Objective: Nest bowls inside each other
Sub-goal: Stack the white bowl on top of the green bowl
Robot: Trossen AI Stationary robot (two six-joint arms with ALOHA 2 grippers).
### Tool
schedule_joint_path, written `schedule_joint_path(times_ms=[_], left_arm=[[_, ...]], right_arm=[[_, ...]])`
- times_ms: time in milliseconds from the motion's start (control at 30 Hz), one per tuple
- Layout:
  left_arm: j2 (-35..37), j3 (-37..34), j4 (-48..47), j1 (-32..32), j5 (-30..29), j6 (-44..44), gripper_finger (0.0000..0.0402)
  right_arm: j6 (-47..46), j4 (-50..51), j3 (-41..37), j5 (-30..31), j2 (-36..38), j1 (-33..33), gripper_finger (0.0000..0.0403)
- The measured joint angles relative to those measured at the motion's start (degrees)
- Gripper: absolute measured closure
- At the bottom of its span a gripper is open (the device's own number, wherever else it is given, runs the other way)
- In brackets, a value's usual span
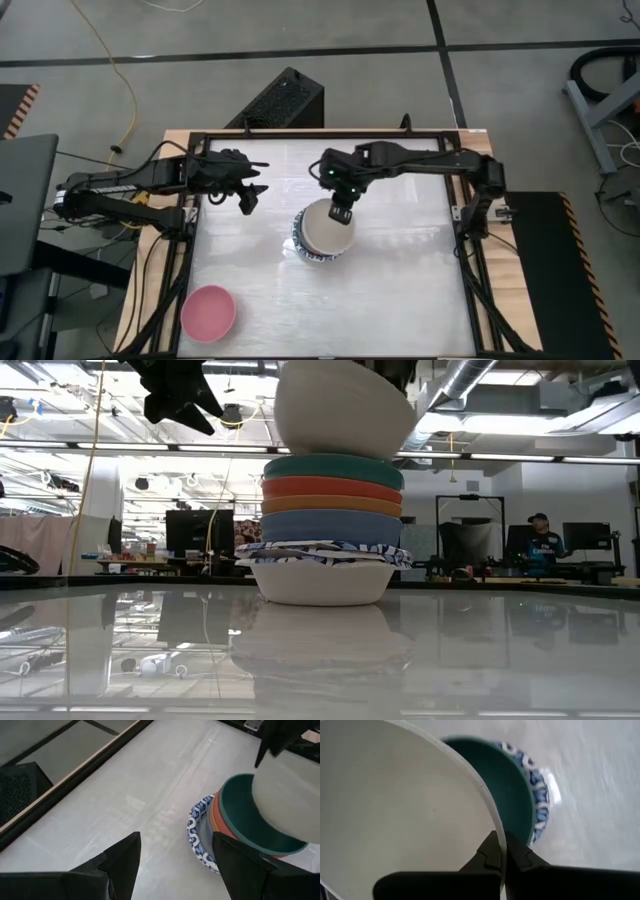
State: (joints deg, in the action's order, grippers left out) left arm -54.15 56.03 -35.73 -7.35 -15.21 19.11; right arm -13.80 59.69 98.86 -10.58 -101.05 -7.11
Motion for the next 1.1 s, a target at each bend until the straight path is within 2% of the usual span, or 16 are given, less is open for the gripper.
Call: schedule_joint_path(times_ms=[167, 700, 1100], left_arm=[[0.0, 0.0, 0.02, 0.02, -0.13, -0.02, 0.0168], [0.0, 0.0, 0.07, 0.02, -0.43, -0.04, 0.0168], [0.0, 0.0, 0.09, -1.11, -0.44, -0.01, 0.0168]], right_arm=[[1.75, 2.15, 0.28, 0.01, -2.34, -1.33, 0.0391], [2.32, 1.8, 0.28, -0.01, -3.39, -3.19, 0.0386], [4.15, 1.18, 0.32, 0.03, -3.39, -3.39, 0.0277]])
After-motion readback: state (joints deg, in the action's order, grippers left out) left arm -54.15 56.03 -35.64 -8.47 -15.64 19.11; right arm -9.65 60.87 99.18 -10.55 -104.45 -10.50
